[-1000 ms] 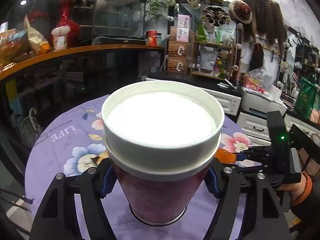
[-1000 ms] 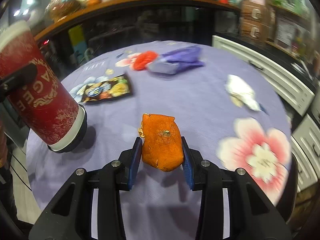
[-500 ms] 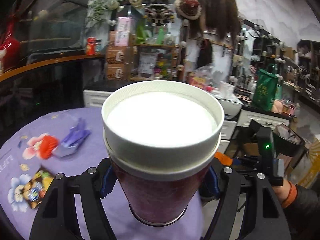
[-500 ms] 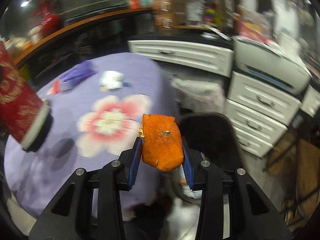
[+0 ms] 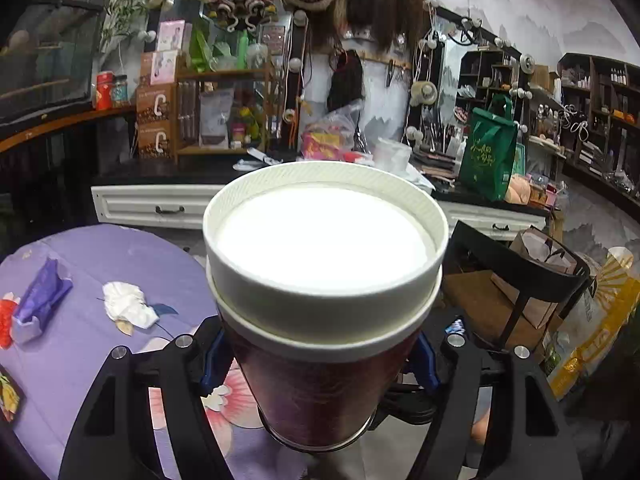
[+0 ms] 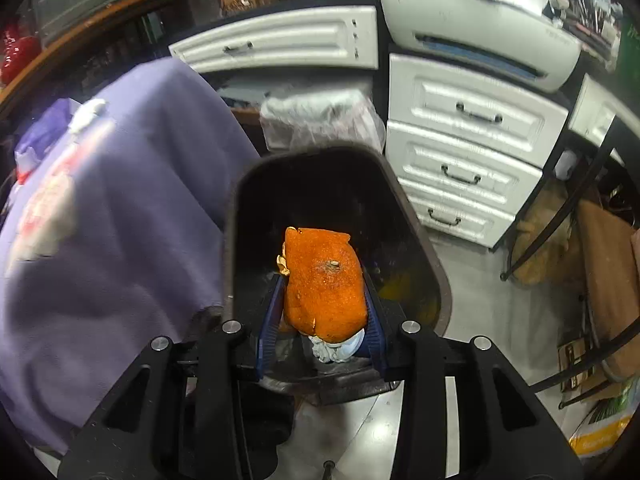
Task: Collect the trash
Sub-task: 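Carry the orange peel over the bin and open the right tool, then lower the red cup into the bin and open the left tool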
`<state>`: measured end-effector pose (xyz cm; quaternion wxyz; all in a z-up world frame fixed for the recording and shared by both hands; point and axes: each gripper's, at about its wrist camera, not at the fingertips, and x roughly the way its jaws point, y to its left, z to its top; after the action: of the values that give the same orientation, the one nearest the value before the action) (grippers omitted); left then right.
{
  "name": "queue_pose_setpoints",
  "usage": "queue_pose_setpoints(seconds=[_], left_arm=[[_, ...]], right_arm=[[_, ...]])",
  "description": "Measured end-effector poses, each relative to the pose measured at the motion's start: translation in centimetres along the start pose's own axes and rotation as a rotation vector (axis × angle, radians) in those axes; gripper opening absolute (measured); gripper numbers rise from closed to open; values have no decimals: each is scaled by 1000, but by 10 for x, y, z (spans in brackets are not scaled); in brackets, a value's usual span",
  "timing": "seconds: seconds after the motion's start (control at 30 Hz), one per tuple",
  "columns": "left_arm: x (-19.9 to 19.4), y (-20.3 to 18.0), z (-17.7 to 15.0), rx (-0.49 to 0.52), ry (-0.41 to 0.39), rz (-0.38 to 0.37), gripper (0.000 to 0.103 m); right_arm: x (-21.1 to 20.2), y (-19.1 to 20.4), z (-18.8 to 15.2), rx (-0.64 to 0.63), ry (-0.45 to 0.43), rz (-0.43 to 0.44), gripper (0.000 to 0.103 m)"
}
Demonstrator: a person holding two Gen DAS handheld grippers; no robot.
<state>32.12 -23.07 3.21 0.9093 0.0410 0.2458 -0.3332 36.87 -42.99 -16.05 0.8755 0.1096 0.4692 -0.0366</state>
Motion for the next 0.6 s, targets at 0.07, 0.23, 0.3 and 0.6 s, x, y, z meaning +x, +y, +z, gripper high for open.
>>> queue_pose_setpoints(seconds=[0.07, 0.23, 0.3, 0.6], left_arm=[[10, -5, -5, 1, 26, -6, 70], [25, -9, -13, 13, 66, -17, 70], [31, -11, -16, 12, 79, -20, 70], [53, -23, -25, 25, 118, -23, 70]], right_arm=[[16, -2, -3, 11, 20, 3, 39], [48, -10, -7, 45, 57, 3, 42], [55, -13, -8, 62, 61, -4, 43], [54, -22, -11, 78, 42, -14, 58]])
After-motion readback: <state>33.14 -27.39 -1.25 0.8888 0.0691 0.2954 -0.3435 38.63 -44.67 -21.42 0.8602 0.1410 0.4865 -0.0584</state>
